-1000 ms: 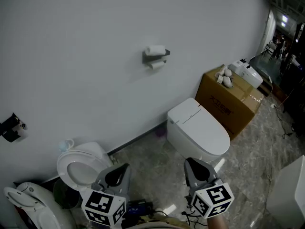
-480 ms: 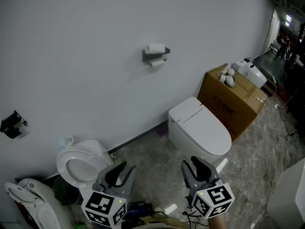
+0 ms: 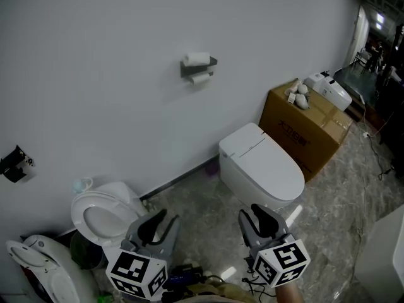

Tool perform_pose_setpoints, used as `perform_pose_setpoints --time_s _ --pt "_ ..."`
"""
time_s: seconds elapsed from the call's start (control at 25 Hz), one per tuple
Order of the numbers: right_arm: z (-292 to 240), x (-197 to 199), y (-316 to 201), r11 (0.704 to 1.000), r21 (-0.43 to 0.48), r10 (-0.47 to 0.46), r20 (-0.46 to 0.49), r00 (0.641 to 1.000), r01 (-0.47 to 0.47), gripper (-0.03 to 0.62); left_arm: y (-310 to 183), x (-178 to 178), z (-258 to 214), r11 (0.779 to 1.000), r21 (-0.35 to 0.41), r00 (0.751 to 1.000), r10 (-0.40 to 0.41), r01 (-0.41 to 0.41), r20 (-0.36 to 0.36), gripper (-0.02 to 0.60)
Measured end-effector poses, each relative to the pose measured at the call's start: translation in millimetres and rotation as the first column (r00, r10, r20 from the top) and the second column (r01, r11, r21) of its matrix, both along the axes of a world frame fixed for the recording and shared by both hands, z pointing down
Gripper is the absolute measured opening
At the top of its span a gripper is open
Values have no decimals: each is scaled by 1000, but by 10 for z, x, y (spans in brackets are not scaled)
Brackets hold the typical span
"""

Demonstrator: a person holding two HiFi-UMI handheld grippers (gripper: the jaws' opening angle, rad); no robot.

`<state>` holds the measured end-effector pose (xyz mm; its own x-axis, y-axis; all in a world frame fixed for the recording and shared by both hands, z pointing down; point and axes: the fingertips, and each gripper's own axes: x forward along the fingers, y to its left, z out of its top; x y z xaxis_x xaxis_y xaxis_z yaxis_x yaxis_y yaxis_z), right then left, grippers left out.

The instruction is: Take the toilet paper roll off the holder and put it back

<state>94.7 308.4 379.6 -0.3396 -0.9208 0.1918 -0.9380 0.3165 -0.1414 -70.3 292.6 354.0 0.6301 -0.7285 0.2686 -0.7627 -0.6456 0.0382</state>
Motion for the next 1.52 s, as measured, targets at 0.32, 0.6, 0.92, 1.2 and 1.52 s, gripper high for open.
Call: perform_pose_setpoints --time_s 0.32,0.6,0.92,1.2,1.52 --pt "41 54 -43 1000 4 12 -3 1000 -12 115 -45 53 45 1000 3 1000 11 -11 9 109" --pt "39 91 -258 1000 14 24 -22 999 -23 115 -350 92 75 1000 6 1000 17 -17 9 109" --pt "-34 138 -679 999 31 42 -49 998 -41 115 -810 82 70 1000 0 1000 18 -18 -15 109" --pt "-69 114 -1139 999 25 46 -59 997 -45 115 -1310 91 8 999 17 999 32 -32 -2 109" --pt "-180 150 -1751 998 22 64 -71 995 -63 115 -1963 165 -66 998 8 998 66 -66 -5 109"
